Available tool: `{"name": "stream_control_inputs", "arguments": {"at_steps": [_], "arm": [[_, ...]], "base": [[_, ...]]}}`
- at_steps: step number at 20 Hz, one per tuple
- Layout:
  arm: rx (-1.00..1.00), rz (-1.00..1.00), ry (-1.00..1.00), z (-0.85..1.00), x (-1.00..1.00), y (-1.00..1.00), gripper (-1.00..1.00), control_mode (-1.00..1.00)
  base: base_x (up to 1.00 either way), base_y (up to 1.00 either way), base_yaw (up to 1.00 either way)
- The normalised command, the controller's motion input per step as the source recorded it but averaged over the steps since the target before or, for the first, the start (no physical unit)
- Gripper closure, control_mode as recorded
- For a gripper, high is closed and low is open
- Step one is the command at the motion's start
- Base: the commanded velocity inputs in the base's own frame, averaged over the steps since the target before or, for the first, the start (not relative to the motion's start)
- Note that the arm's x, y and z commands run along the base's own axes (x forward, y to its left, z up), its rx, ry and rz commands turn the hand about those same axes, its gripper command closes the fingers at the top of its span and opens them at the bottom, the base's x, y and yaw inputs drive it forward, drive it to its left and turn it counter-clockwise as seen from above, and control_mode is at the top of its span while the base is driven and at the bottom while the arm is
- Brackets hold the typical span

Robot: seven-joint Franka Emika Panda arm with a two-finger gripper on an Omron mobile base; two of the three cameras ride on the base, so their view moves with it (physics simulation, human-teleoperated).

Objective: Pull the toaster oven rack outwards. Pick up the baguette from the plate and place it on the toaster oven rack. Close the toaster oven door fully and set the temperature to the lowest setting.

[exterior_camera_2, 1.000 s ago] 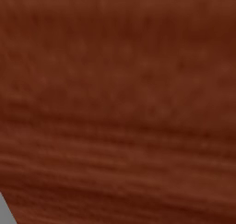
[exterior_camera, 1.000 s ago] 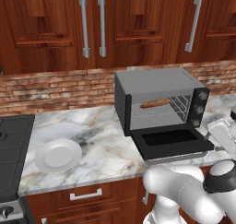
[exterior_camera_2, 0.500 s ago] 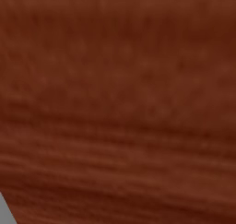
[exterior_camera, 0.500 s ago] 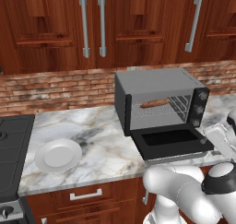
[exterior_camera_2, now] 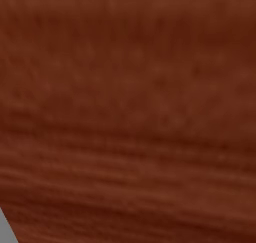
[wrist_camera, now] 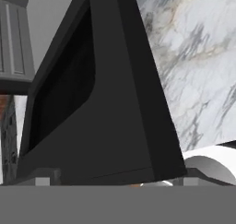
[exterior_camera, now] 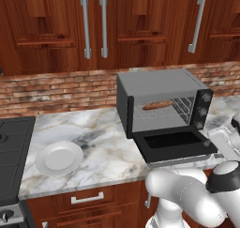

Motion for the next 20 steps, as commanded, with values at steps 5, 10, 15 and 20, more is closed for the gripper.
{"name": "stream_control_inputs", "arguments": {"at_steps": [5, 10, 15, 20], "arm": [[0.14, 0.0, 0.0, 0.0, 0.03, -0.33, -1.0, -1.0], [0.12, 0.0, -0.01, 0.0, 0.28, -0.26, -1.0, -1.0], [0.09, 0.0, -0.03, 0.01, 0.13, -0.05, -1.0, -1.0], [0.03, 0.0, 0.0, 0.0, -0.01, 0.05, -1.0, -1.0]], "base": [[0.0, 0.0, 0.0], [0.0, 0.0, 0.0], [0.0, 0.0, 0.0], [0.0, 0.0, 0.0]]}}
